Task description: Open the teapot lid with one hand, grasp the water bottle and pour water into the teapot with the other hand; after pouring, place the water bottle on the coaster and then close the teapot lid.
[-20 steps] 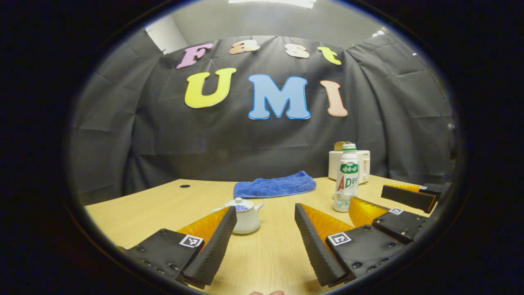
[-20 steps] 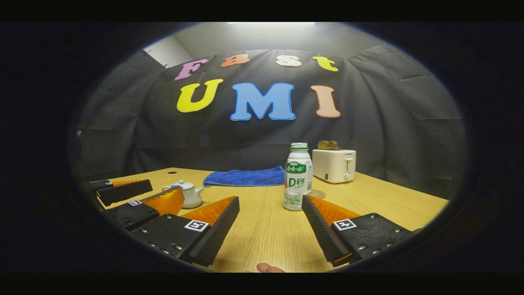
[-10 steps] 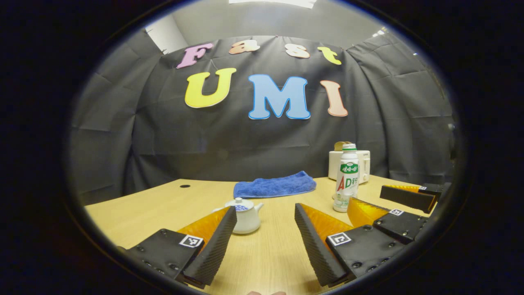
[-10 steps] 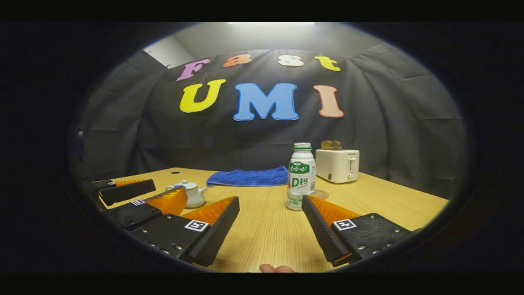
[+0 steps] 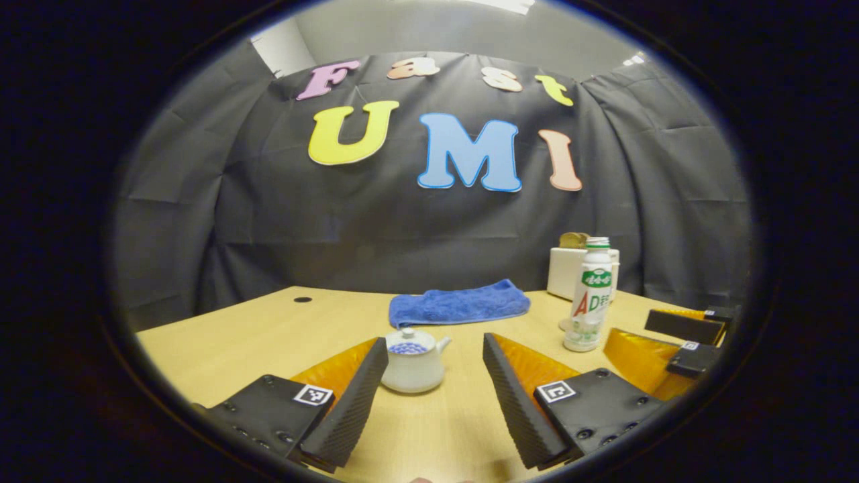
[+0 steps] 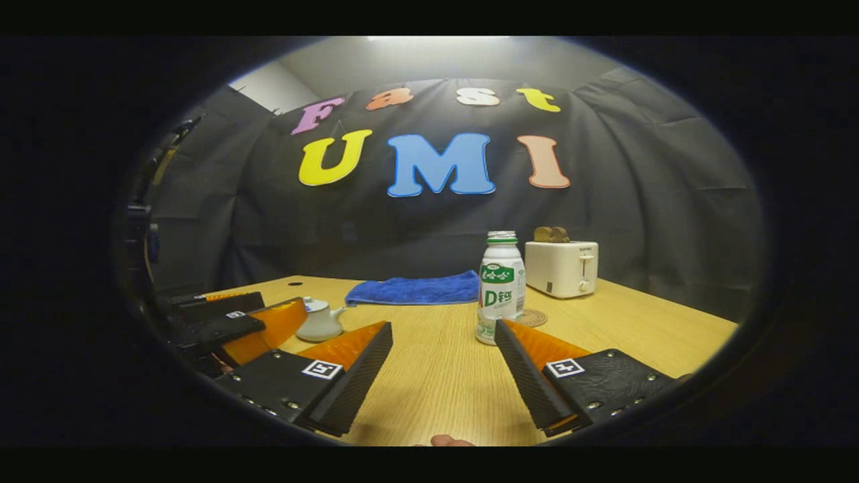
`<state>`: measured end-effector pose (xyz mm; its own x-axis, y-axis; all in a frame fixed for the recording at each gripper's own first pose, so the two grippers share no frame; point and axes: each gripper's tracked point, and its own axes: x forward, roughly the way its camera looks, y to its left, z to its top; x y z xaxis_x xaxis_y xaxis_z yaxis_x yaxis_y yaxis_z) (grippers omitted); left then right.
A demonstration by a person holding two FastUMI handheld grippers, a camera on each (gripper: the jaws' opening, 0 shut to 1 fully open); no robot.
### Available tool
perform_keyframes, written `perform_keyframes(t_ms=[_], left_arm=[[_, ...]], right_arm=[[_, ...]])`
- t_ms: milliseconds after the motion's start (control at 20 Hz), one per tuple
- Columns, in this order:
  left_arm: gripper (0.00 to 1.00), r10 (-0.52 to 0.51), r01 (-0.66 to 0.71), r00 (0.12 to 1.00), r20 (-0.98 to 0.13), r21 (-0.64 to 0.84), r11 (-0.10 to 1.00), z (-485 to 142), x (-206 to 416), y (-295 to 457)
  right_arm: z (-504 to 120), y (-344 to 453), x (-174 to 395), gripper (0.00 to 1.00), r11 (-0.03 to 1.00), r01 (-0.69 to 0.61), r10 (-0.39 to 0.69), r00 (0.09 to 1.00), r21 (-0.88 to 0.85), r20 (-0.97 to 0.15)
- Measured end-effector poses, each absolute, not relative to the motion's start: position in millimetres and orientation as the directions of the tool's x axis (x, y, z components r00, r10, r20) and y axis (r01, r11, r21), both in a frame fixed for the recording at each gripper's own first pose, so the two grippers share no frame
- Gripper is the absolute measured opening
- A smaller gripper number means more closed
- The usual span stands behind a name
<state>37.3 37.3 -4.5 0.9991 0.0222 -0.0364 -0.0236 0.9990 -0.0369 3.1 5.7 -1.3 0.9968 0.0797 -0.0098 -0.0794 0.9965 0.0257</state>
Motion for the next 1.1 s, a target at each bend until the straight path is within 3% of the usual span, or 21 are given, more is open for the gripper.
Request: perform_keyframes(t_ms=[50,100,400,750,950,1100], left_arm=[[0.99,0.024,-0.026,0.999,-0.04,-0.045,0.999,-6,47,45],[1.0,0.025,-0.027,0.999,-0.036,-0.05,0.998,-4,52,48],[0.99,0.032,-0.032,0.999,-0.006,0.004,0.999,12,88,55],[1.0,0.047,-0.047,0.996,-0.082,0.003,0.999,-18,118,63],[0.88,0.055,-0.053,0.996,-0.068,0.028,0.998,-13,127,68],[0.66,0.016,-0.015,0.996,-0.09,0.009,1.0,-19,133,65]], right_arm=[[0,5,3,0.95,0.996,-0.077,0.078,0.997,0.032,-0.008],[1,5,2,0.95,0.996,-0.077,0.077,0.997,0.036,-0.006],[3,1,2,0.95,0.996,-0.071,0.072,0.997,0.048,-0.006],[3,-4,2,0.95,0.992,-0.075,0.076,0.997,0.099,-0.009],[2,-4,3,0.95,0.991,-0.084,0.086,0.996,0.107,-0.014],[1,-4,2,0.95,0.991,-0.09,0.092,0.996,0.101,-0.019]])
